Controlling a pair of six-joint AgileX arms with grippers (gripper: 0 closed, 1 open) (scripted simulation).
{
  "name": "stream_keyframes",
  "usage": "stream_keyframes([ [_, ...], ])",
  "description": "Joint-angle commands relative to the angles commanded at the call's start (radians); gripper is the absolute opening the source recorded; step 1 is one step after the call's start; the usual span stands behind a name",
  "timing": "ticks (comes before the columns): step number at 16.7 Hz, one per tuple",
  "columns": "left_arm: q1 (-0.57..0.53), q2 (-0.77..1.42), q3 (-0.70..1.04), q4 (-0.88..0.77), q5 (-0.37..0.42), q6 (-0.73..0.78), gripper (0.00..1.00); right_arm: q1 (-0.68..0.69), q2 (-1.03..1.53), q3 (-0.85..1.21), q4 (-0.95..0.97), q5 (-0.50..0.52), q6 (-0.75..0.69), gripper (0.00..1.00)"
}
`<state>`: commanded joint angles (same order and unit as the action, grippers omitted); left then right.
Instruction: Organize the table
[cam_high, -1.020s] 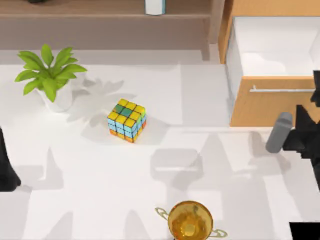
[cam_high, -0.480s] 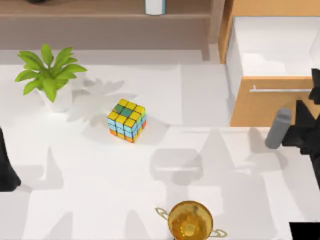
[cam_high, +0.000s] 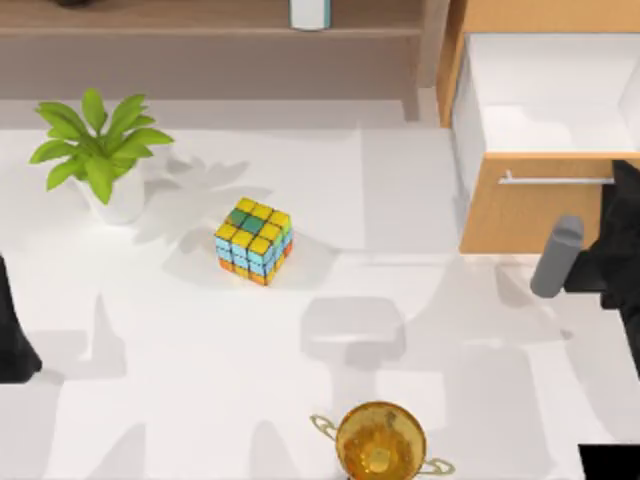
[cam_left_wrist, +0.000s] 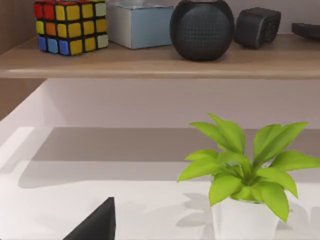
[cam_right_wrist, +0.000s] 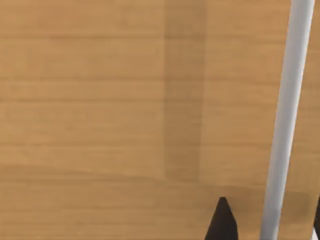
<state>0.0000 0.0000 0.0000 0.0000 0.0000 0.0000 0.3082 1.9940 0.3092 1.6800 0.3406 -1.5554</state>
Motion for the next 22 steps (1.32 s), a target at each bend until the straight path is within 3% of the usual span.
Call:
stream_keyframes([
  [2,0.000,0.000,0.000,0.000,0.000,0.000,1.00,0.000,0.000,0.000,0.000,0.000,0.000,0.02],
  [3,0.000,0.000,0.000,0.000,0.000,0.000,1.00,0.000,0.000,0.000,0.000,0.000,0.000,0.00],
  [13,0.000,0.000,0.000,0.000,0.000,0.000,1.00,-0.004,0.004,0.012,-0.009,-0.001,0.004,0.00],
  [22,0.000,0.000,0.000,0.000,0.000,0.000,1.00,-0.061,0.070,0.222,-0.155,-0.061,0.000,0.00],
])
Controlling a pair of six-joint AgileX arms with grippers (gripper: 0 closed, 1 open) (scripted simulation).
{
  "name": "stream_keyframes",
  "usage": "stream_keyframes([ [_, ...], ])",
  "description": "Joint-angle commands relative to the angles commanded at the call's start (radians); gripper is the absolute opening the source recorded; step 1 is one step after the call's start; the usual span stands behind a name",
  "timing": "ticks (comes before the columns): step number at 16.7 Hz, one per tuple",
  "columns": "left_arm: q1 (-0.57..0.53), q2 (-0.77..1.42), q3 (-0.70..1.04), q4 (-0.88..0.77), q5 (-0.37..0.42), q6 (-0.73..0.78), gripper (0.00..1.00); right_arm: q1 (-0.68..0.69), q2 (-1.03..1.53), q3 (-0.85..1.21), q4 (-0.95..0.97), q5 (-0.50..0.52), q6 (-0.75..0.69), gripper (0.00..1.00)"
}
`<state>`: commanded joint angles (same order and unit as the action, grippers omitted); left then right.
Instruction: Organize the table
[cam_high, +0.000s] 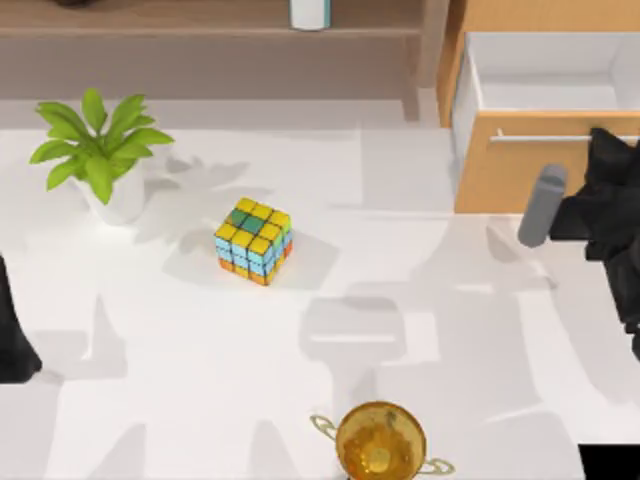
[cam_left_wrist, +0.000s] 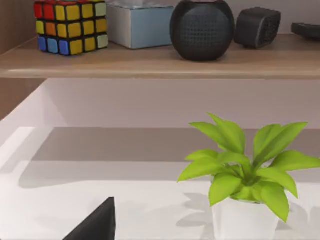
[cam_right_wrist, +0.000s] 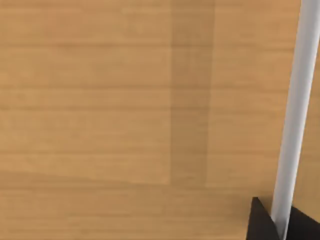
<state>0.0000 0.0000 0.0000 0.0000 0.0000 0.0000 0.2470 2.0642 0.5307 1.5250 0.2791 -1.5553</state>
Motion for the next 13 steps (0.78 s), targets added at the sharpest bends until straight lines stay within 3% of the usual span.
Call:
stream_keyframes([
  [13,0.000,0.000,0.000,0.000,0.000,0.000,1.00,-0.025,0.064,0.156,-0.099,-0.030,0.002,0.00],
])
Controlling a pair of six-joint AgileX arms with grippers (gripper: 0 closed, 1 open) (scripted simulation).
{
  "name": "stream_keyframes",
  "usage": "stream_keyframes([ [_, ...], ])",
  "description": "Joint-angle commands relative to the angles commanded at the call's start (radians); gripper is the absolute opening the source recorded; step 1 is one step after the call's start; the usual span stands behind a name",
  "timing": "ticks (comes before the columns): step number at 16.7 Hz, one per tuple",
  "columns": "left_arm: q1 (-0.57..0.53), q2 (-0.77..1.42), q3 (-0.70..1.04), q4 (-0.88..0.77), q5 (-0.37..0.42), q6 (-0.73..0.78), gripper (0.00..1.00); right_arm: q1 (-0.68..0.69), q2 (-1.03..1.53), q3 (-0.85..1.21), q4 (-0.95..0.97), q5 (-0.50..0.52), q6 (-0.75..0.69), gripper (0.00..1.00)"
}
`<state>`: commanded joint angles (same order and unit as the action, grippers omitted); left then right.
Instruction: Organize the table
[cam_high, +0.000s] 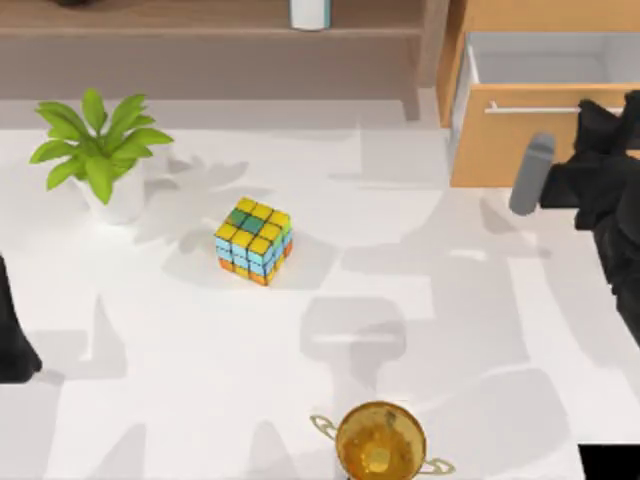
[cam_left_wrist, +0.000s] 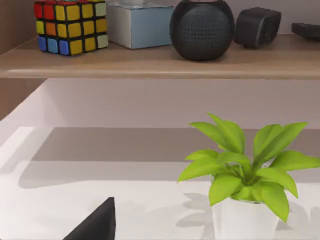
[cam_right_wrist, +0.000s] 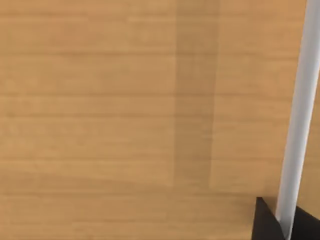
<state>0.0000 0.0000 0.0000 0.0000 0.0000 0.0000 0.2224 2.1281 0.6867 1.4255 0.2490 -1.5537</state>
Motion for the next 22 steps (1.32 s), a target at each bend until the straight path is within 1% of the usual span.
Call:
stream_keyframes([
  [5,0.000,0.000,0.000,0.000,0.000,0.000,1.00,-0.024,0.045,0.125,-0.074,-0.020,0.001,0.00],
  [12,0.000,0.000,0.000,0.000,0.000,0.000,1.00,-0.027,0.059,0.159,-0.095,-0.021,0.002,0.00],
  [19,0.000,0.000,0.000,0.000,0.000,0.000,1.00,-0.050,0.156,0.373,-0.217,-0.048,0.001,0.00],
  [22,0.000,0.000,0.000,0.000,0.000,0.000,1.00,-0.055,0.173,0.417,-0.240,-0.053,0.002,0.00],
])
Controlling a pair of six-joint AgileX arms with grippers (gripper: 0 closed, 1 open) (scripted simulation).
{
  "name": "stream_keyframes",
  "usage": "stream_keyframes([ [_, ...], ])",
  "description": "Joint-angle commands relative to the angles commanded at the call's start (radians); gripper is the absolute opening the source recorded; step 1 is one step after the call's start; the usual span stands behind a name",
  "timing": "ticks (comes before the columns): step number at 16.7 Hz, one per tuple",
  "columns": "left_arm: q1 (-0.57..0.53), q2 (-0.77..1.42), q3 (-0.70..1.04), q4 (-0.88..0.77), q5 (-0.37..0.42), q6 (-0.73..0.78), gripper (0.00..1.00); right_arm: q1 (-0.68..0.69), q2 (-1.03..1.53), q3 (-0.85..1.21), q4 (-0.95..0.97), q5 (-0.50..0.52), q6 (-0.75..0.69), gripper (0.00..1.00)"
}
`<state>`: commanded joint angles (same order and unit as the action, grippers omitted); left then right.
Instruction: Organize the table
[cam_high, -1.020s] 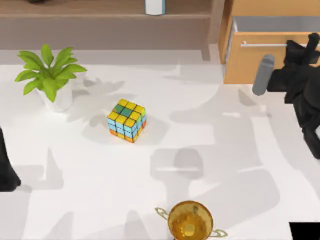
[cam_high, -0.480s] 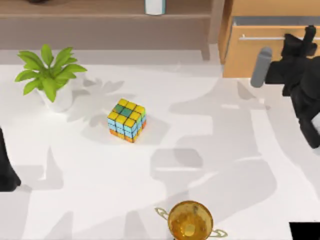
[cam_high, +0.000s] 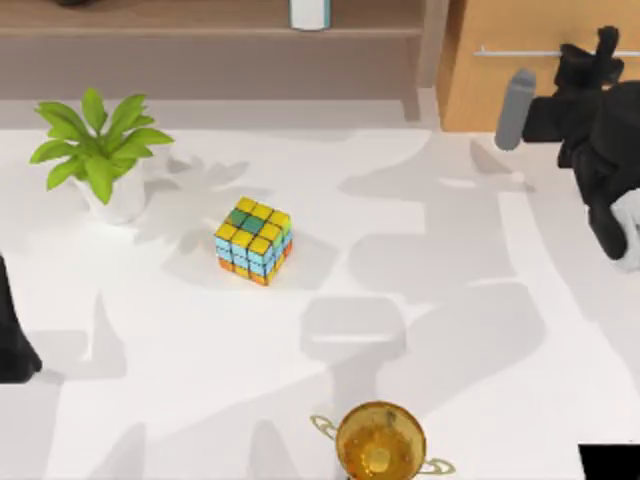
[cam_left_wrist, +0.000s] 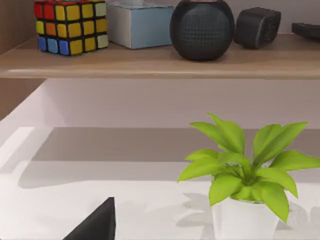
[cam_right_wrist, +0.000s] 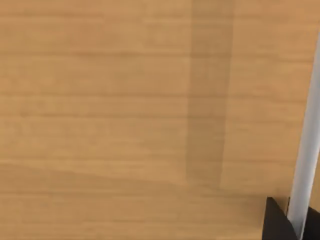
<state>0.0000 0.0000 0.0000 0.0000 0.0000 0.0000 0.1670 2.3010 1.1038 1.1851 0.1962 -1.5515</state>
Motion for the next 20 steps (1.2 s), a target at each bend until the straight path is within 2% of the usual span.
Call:
stream_keyframes([
  [3,0.000,0.000,0.000,0.000,0.000,0.000,1.00,0.000,0.000,0.000,0.000,0.000,0.000,0.00],
  [16,0.000,0.000,0.000,0.000,0.000,0.000,1.00,0.000,0.000,0.000,0.000,0.000,0.000,0.98],
  [20,0.000,0.000,0.000,0.000,0.000,0.000,1.00,0.000,0.000,0.000,0.000,0.000,0.000,1.00],
])
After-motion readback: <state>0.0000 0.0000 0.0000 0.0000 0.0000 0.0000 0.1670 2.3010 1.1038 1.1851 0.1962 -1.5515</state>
